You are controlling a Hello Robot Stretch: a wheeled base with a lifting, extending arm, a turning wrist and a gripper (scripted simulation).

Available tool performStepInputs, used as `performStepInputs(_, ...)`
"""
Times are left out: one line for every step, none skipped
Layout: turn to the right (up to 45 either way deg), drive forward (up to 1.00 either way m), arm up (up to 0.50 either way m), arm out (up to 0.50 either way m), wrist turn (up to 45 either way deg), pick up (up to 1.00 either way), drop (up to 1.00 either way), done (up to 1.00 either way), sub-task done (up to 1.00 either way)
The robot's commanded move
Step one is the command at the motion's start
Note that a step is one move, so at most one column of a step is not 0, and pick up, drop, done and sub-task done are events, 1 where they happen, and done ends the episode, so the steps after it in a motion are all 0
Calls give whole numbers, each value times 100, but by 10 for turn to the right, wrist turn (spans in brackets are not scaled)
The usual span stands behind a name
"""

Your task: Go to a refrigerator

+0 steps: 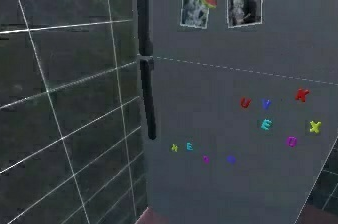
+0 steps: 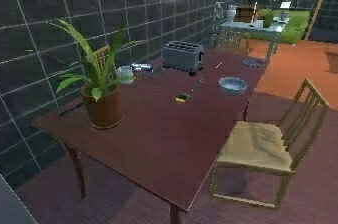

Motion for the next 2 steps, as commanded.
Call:
performStepInputs(180,0,0,0,0,0,0,0,0)
performStepInputs(0,0,0,0,0,0,0,100,0)
